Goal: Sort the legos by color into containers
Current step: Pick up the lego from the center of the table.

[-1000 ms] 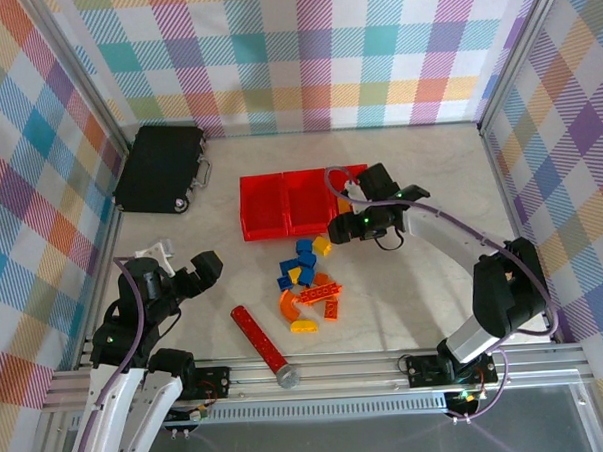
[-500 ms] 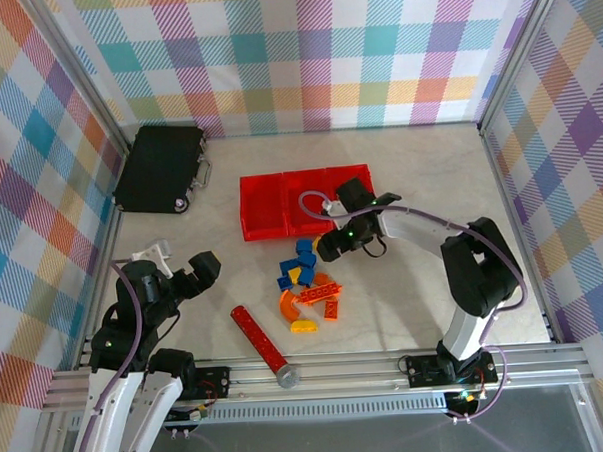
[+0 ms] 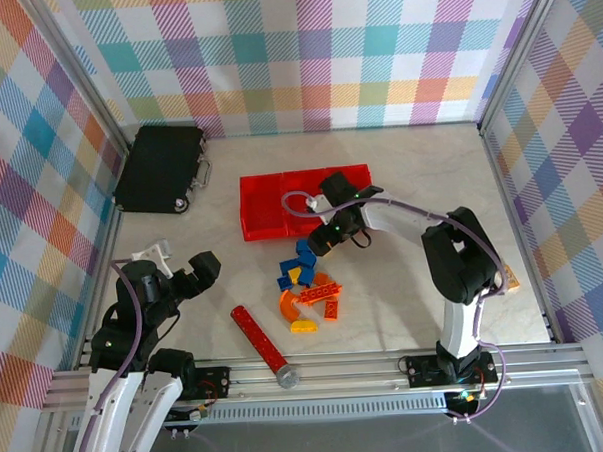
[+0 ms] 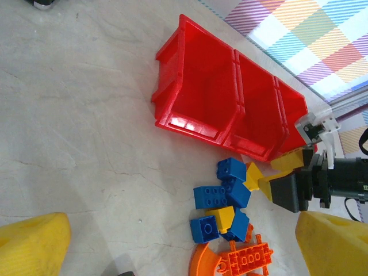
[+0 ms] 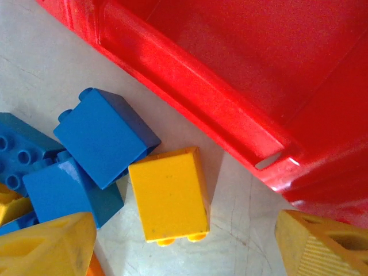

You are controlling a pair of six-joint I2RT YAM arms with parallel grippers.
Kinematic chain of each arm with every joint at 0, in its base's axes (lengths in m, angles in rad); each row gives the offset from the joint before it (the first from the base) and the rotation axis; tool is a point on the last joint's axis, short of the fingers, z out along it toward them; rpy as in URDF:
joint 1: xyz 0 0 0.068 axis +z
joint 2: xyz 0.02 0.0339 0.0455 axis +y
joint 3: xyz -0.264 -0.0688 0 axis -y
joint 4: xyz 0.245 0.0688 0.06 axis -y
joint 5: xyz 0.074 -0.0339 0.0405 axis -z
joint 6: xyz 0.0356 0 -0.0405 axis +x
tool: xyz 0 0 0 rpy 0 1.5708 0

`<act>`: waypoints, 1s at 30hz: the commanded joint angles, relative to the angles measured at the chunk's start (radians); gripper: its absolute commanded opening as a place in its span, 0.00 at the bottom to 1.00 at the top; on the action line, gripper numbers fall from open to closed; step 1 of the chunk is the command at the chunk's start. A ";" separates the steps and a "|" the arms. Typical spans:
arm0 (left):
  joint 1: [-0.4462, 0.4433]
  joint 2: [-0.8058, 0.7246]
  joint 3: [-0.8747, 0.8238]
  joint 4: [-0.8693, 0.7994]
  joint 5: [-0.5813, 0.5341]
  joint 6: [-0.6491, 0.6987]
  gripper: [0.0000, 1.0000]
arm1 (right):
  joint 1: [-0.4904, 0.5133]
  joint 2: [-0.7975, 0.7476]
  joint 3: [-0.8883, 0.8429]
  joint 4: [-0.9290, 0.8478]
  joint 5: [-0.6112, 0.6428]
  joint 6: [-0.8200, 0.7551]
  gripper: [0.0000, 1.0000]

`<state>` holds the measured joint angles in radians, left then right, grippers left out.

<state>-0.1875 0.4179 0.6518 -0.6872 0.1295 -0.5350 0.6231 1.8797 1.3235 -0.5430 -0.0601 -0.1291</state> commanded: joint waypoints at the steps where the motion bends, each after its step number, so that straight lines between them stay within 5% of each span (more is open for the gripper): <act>1: -0.006 0.003 0.008 -0.014 -0.004 -0.009 1.00 | 0.009 0.026 0.039 -0.032 -0.010 -0.020 0.81; 30: -0.006 0.012 0.012 -0.015 0.013 -0.004 1.00 | 0.030 0.119 0.087 -0.061 0.084 0.023 0.61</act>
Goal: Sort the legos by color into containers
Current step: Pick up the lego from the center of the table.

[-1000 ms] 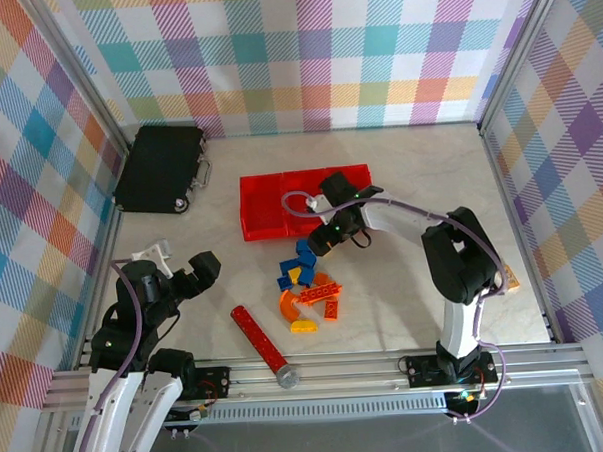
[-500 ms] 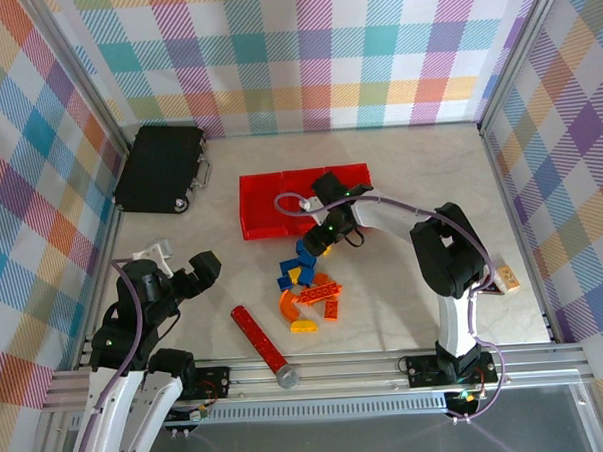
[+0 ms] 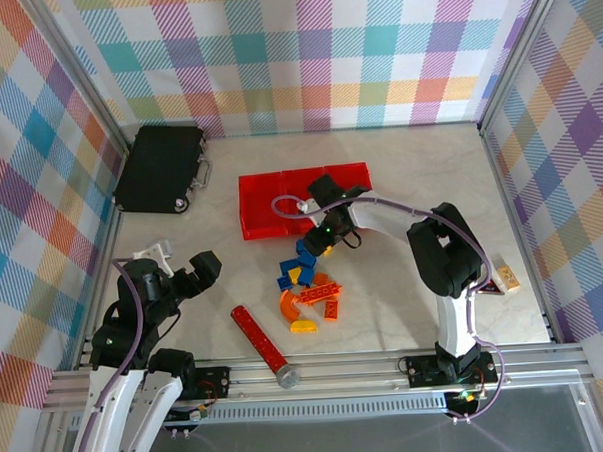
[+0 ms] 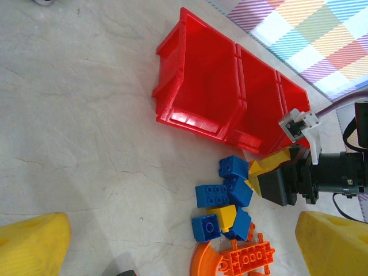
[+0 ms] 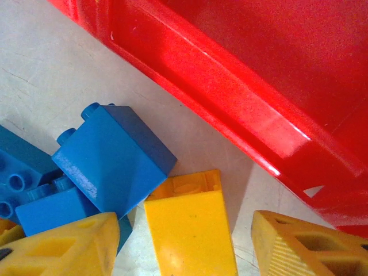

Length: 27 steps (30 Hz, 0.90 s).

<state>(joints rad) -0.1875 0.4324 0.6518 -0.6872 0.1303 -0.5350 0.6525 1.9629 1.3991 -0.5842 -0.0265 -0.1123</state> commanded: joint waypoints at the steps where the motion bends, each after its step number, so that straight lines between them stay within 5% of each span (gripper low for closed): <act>1: -0.006 -0.004 0.013 -0.016 0.012 -0.005 1.00 | 0.002 0.037 0.008 -0.019 0.054 0.032 0.60; 19: -0.006 -0.010 0.011 -0.014 0.014 -0.005 1.00 | 0.004 0.032 -0.044 -0.014 0.122 0.057 0.60; 27: -0.006 -0.012 0.011 -0.014 0.014 -0.006 1.00 | -0.011 -0.037 -0.103 0.035 0.019 0.025 0.61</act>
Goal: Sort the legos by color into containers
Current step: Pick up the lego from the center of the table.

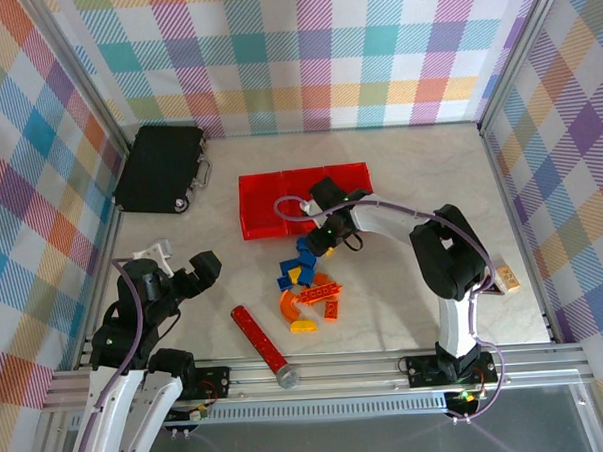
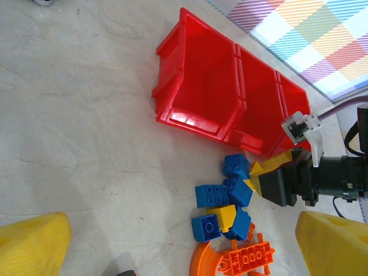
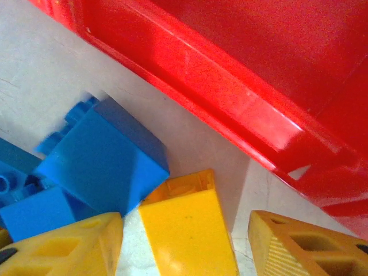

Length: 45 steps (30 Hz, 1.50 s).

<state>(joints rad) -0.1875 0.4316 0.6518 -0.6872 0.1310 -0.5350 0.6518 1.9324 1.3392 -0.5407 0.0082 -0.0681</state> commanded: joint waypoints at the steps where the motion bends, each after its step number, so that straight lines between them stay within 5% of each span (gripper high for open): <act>1: -0.006 -0.011 0.011 -0.014 0.013 -0.005 1.00 | -0.016 -0.013 -0.048 -0.003 -0.033 -0.017 0.62; 19: -0.006 -0.011 0.005 -0.010 0.012 -0.006 1.00 | -0.019 0.004 -0.028 -0.001 -0.068 -0.009 0.61; 45: -0.006 -0.011 0.005 -0.009 0.013 -0.010 1.00 | -0.001 -0.091 -0.109 -0.001 -0.006 0.025 0.32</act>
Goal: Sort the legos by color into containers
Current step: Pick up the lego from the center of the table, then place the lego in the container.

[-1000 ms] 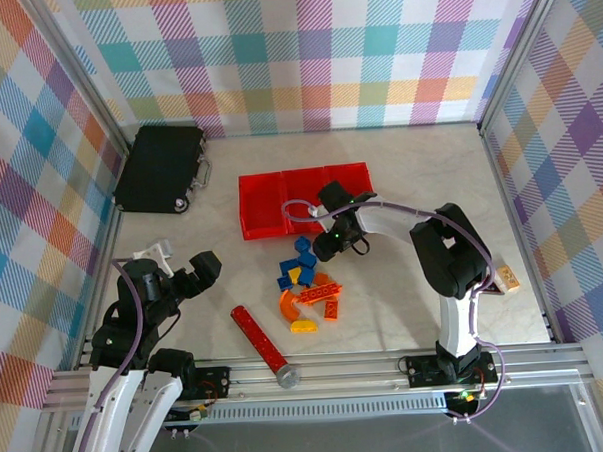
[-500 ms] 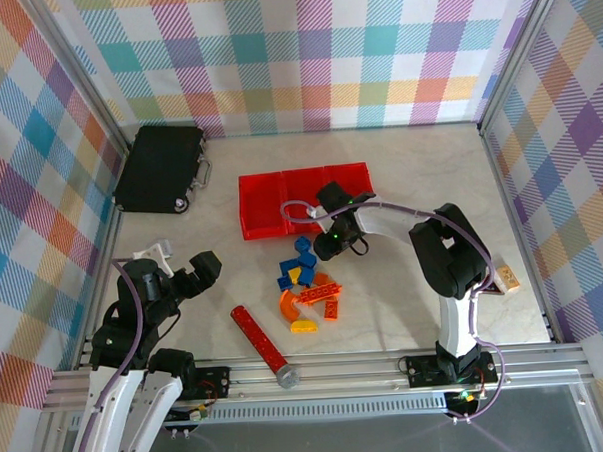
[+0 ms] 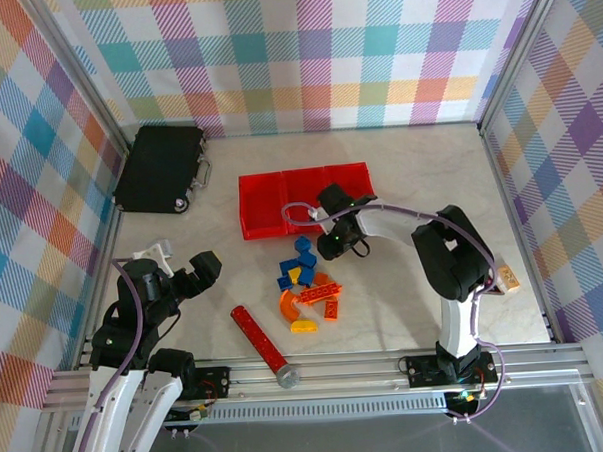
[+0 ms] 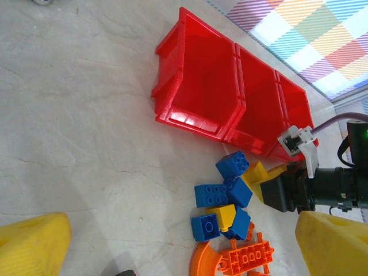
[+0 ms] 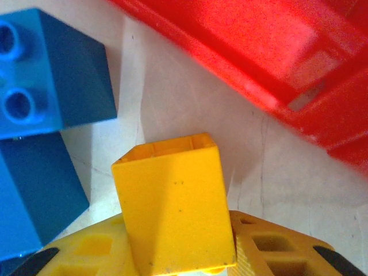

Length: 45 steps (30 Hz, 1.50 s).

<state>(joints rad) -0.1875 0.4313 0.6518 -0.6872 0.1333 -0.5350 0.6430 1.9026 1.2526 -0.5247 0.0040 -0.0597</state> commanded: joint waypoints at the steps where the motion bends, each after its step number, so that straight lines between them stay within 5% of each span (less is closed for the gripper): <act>1: -0.006 -0.011 0.006 -0.010 0.011 -0.009 1.00 | 0.008 -0.078 -0.030 -0.019 -0.004 0.018 0.31; 7: -0.006 -0.007 0.001 -0.001 0.009 -0.010 1.00 | 0.007 -0.209 -0.058 -0.054 -0.066 0.059 0.29; 15: -0.006 0.003 0.000 0.015 0.021 -0.004 1.00 | -0.009 -0.318 0.066 -0.124 0.030 0.097 0.30; 32: -0.006 -0.033 -0.001 0.017 0.032 -0.004 1.00 | -0.173 -0.006 0.456 -0.348 0.212 0.197 0.30; 45: -0.006 -0.090 -0.004 0.006 0.011 -0.009 0.99 | -0.182 0.088 0.469 -0.333 0.254 0.180 0.36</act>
<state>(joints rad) -0.1875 0.3500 0.6514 -0.6792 0.1444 -0.5350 0.4583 1.9751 1.6962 -0.8368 0.2375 0.1165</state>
